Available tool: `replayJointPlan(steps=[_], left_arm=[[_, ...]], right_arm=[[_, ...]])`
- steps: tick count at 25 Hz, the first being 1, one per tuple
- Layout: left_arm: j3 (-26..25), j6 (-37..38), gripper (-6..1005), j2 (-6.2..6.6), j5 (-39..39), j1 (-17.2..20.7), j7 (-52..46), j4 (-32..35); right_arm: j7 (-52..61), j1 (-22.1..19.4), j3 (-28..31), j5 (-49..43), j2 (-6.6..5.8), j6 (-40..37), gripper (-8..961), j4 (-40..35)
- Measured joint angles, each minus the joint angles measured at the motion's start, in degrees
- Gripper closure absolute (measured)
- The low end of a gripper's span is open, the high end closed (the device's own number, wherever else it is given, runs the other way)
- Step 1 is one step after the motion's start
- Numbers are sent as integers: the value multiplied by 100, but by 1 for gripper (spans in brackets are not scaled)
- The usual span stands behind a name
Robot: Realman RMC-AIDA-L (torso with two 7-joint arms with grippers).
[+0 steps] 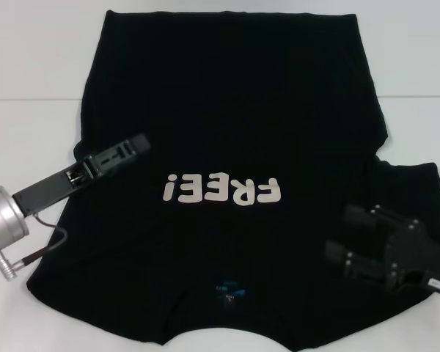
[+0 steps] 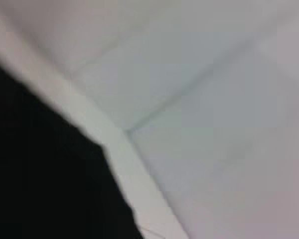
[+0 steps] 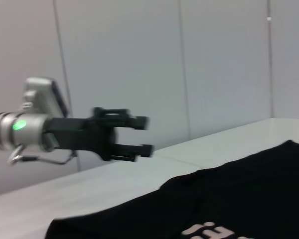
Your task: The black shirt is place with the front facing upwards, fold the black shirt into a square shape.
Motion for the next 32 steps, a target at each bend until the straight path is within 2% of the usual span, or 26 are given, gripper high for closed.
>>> replayJointPlan(steps=[1, 4, 7, 9, 13, 16, 19, 22, 25, 32], left_arm=[[20, 285, 283, 15, 11, 23, 358, 89], [349, 950, 233, 65, 110, 92, 1350, 325], [926, 1406, 183, 97, 186, 269, 2492, 575], [1184, 1505, 150, 88, 219, 394, 2919, 740], [1476, 1570, 92, 51, 336, 508, 3299, 943], [1736, 1625, 70, 54, 352, 555, 3409, 1049], [1857, 1668, 62, 66, 356, 598, 3543, 1124], [1858, 1707, 62, 66, 358, 623, 3730, 1137], [1851, 1735, 62, 75, 359, 628, 3748, 1127], [1806, 1846, 62, 98, 357, 682, 3722, 1095]], right_arm=[[133, -29, 106, -1, -9, -5, 146, -4], [931, -122, 423, 0, -46, -16, 147, -180], [2380, -260, 594, -11, -133, -35, 147, -640], [3426, -359, 619, -83, -214, -44, 147, -1016], [5450, -483, 614, -442, -493, -107, 148, -1776], [6901, -449, 610, -914, -767, -302, 148, -2218], [8213, -313, 592, -1463, -994, -504, 149, -2528], [9091, 2, 593, -2353, -1165, -574, 149, -2648], [9580, 355, 630, -3191, -1225, -636, 150, -2758], [10076, 848, 578, -3704, -1216, -488, 151, -2863]])
